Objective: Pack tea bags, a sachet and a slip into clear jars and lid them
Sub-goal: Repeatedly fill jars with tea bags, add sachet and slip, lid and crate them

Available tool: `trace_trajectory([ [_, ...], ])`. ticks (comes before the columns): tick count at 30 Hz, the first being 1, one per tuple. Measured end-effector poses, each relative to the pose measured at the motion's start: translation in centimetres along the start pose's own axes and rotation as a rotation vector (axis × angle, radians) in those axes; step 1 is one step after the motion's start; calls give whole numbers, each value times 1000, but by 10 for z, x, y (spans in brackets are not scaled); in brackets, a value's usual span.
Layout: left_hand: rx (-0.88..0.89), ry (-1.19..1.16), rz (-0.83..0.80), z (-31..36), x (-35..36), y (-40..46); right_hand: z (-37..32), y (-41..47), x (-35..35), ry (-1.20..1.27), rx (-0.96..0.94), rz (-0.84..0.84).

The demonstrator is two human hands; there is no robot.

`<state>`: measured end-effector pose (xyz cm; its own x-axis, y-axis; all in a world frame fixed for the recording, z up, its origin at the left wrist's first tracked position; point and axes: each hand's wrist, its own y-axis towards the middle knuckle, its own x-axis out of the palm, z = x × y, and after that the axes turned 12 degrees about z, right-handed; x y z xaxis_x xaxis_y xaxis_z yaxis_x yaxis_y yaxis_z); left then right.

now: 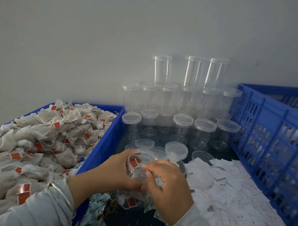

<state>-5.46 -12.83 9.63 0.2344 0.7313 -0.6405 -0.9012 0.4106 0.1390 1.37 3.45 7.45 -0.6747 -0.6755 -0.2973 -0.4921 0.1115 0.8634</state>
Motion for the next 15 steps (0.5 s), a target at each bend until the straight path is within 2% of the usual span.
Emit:
trace_trajectory([
  [4, 28, -29, 29, 4, 2, -1, -2, -2, -9, -5, 182, -231],
  [8, 68, -57, 62, 13, 7, -2, 0, 7, -26, -51, 83, -428],
  [10, 89, -77, 70, 22, 9, -1, 1, 16, -39, -54, 29, -458],
  [15, 141, -145, 123, 62, 20, 4, 2, 44, -86, -51, -45, -411],
])
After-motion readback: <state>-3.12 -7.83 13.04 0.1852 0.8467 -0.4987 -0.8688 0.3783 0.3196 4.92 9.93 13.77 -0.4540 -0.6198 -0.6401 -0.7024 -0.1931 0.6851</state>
